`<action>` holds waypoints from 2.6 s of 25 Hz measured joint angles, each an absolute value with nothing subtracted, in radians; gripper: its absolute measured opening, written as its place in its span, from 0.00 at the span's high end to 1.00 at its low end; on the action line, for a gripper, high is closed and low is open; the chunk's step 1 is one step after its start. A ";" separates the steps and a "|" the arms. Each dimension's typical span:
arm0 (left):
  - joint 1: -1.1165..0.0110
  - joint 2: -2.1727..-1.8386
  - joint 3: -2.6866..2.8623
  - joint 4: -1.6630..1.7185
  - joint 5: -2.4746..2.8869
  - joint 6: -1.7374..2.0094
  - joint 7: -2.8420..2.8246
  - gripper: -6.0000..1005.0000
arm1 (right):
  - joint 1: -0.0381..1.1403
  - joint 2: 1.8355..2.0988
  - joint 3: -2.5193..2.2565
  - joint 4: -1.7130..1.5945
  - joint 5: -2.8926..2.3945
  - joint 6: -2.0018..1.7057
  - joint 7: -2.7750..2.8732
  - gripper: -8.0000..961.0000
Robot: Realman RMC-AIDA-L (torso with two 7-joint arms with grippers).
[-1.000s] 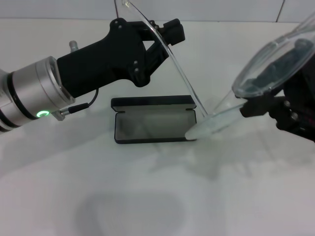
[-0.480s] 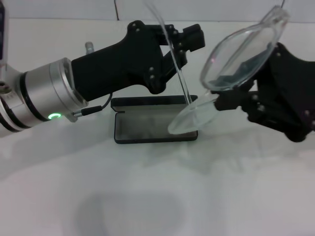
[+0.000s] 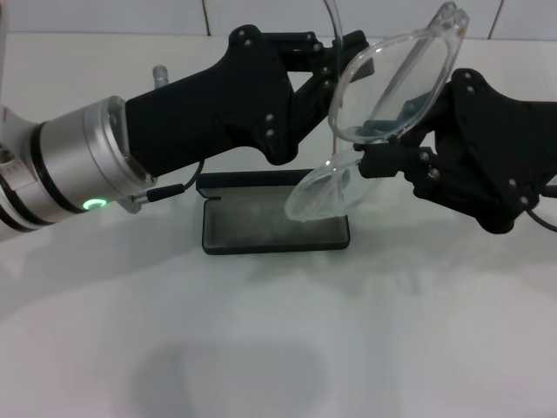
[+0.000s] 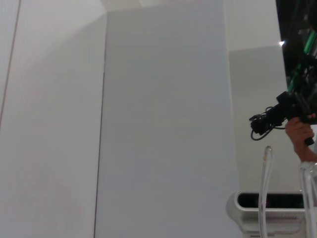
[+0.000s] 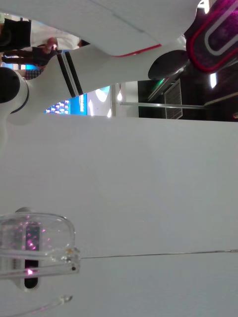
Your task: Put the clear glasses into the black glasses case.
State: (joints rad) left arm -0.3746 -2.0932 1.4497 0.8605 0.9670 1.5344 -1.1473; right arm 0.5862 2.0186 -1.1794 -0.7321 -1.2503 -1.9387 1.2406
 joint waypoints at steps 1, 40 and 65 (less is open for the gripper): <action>-0.376 -2.093 1.450 0.861 0.967 1.536 -1.149 0.94 | 0.587 2.019 -1.180 -0.730 -1.250 -1.935 1.242 0.91; -0.122 -2.054 1.166 1.005 1.254 1.559 -1.222 0.94 | 0.602 1.949 -1.169 -1.192 -1.616 -1.699 1.833 0.91; -0.026 -2.083 1.074 1.007 1.353 1.658 -1.212 0.94 | 1.079 2.028 -1.732 -1.340 -2.411 -1.657 2.363 0.91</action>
